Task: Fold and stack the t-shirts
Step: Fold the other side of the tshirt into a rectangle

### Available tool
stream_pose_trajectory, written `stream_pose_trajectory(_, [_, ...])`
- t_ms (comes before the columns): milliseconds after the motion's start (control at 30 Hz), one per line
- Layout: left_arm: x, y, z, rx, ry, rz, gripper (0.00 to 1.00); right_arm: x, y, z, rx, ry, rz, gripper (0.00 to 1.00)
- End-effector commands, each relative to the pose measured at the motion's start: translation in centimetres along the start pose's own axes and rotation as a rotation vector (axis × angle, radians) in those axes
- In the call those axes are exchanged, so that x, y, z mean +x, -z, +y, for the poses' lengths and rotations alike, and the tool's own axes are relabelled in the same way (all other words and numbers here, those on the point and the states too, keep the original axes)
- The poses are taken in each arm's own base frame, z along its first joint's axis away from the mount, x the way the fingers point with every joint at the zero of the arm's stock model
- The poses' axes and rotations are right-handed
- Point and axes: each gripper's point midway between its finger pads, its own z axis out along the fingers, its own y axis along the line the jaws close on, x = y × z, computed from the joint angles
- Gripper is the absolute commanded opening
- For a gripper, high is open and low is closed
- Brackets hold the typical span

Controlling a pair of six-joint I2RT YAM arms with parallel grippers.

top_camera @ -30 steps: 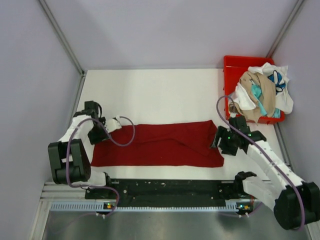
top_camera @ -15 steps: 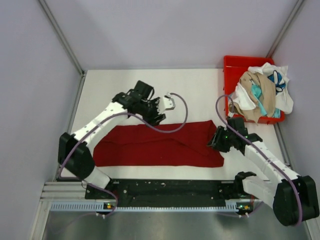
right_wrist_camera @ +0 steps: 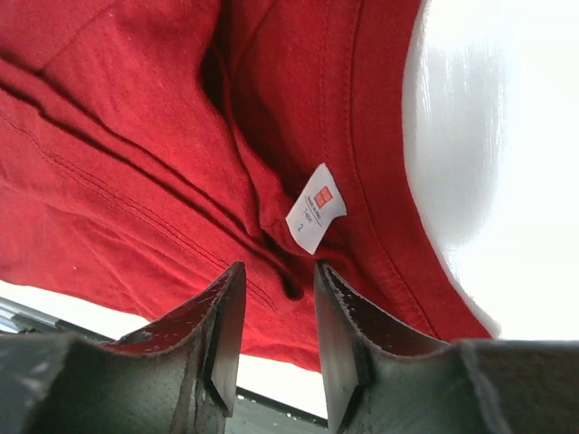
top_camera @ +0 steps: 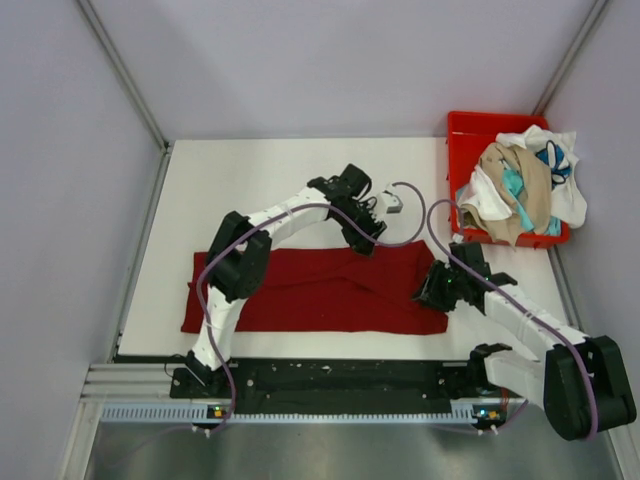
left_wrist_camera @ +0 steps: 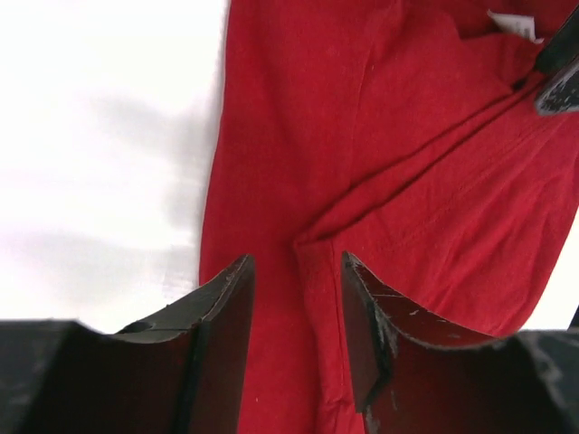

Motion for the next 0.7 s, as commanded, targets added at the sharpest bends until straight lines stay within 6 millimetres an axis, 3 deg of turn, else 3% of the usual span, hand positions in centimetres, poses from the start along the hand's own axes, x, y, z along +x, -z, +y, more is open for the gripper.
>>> stream_pose_trajectory(0, [-2.1,0.1,-1.3,0.071,-0.031,-0.031,0.45,-0.9,-0.4,1.2,-0.056,0.009,-0.039,0.34])
stream_pose_trajectory(133, [-0.9,-1.4,-0.9,0.028,-0.085,0.042,0.33,-0.9,-0.7,1.1,-0.054,0.021,-0.029,0.31])
stream_pose_trajectory(333, [-0.1,-1.0,-2.0,0.076,-0.089,0.079,0.29,-1.2,-0.6,1.8,-0.073,0.025,-0.018,0.26])
stream_pose_trajectory(400, [0.2,-1.1,-2.5,0.089,-0.099,0.092,0.26,-0.9,-0.7,1.6,-0.068,0.014,-0.007,0.19])
stream_pose_trajectory(467, [0.4,-1.0,-3.0,0.108,-0.103,0.096,0.19,-0.6,-0.6,1.7,-0.076,0.015,0.005,0.08])
stream_pose_trajectory(533, [0.4,-0.9,-3.2,0.113,-0.086,0.094,0.00,-0.7,-0.3,1.6,-0.068,0.024,-0.007,0.00])
stream_pose_trajectory(667, [-0.6,0.0,-4.1,0.115,-0.094,0.057,0.00,-0.9,0.4,1.1,-0.035,0.056,-0.020,0.00])
